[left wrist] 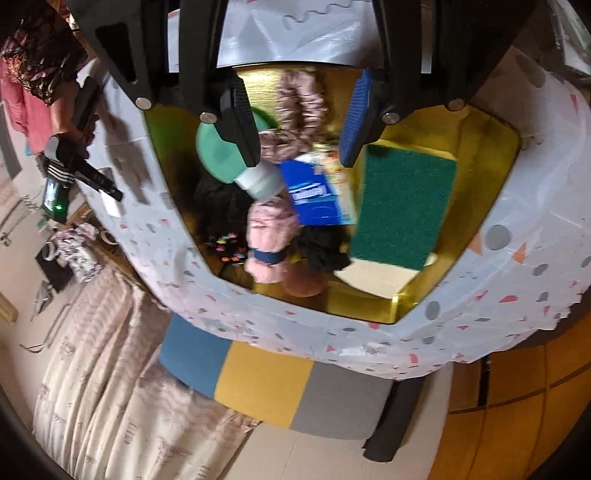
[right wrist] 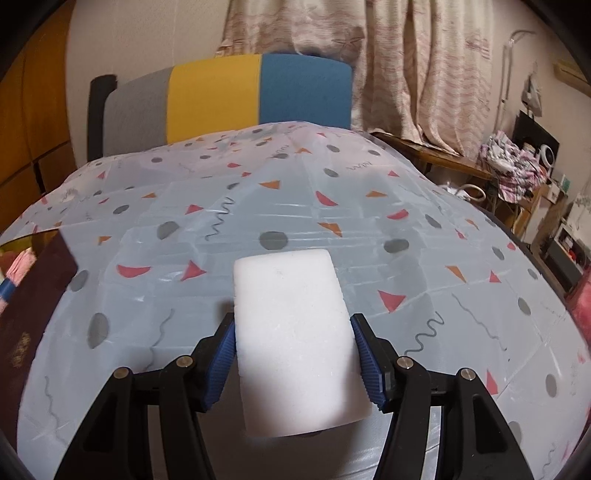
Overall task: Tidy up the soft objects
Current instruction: 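Carry the pink scrunchie into the tray and open the left tool while the right tool holds the foam block, then lower the white foam block into the gold tray and open the right tool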
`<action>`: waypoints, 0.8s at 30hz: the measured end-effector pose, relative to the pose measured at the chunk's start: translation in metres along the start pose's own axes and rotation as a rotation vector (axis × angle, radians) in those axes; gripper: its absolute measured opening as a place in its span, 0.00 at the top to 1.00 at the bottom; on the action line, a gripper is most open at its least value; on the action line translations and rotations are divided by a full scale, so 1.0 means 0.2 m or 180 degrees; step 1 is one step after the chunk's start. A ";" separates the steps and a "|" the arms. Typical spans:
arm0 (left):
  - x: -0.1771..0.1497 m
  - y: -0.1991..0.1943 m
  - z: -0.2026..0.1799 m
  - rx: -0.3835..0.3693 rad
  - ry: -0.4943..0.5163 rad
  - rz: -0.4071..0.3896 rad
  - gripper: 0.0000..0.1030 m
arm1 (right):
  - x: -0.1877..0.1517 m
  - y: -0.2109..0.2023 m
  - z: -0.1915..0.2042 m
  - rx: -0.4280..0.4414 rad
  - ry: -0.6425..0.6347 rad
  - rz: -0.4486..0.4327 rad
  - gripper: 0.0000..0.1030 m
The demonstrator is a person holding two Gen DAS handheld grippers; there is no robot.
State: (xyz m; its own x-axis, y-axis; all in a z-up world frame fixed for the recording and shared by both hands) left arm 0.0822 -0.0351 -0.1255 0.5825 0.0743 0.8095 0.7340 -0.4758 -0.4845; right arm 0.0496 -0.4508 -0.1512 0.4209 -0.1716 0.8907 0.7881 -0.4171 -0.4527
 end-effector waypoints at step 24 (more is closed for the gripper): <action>0.12 -0.07 -0.02 0.0097 -0.0194 -0.0224 0.57 | 0.17 -0.61 1.31 0.1641 -0.0267 0.0058 0.41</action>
State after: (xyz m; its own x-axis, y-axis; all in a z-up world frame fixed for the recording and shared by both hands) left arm 0.0840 -0.0291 -0.0985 0.5485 0.1601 0.8207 0.7836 -0.4407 -0.4378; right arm 0.0851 -0.1713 -0.0769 0.4545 -0.0940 0.8858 0.8902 0.0824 -0.4481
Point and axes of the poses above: each gripper's, at about its wrist camera, not at the fingertips, and y roughly the way its jaws point, z to its left, x to its top, the point moved 10 cm from there along y, roughly the way its jaws point, and after that the axes turned 15 degrees about -z, right-handed, at the moved point
